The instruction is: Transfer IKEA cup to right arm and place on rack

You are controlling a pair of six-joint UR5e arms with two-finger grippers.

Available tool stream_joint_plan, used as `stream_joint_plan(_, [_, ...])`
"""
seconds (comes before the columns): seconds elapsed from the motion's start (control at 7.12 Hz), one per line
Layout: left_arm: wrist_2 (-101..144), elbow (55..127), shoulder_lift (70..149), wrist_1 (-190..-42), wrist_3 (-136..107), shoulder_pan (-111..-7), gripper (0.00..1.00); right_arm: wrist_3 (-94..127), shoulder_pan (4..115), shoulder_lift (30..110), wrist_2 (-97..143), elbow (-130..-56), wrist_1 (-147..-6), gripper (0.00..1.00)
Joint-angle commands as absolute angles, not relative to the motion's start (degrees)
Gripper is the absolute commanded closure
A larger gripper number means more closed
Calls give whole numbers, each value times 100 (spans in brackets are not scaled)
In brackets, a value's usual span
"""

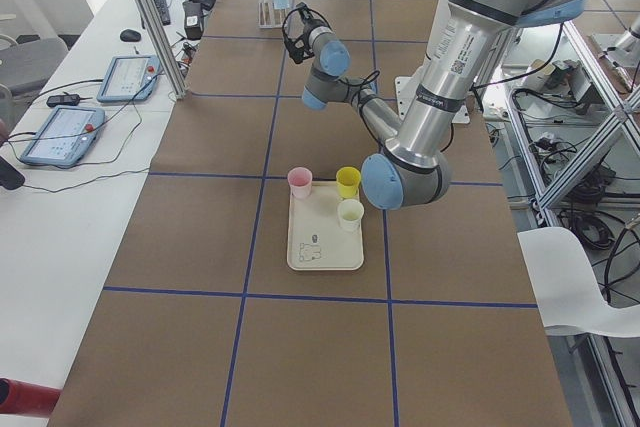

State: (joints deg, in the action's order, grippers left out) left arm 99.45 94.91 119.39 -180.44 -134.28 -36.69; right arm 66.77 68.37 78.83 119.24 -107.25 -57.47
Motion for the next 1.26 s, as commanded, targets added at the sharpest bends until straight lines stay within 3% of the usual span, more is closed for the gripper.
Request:
stream_joint_plan(0.0, [9940,9405,11953,-18044,-13403,-3665,33,3992,7451,8602,11945,-10600,-6108,100])
stream_joint_plan(0.7, [9932,9352,11944,-18044,-13412,-3656,33,3032,7742,8842,11777,-9845,-6135,100])
stream_joint_plan(1.12, [9914,9352,11936,-18044,-13412,-3656,33,3006,7743,8352,11716,-9362,-6100,100])
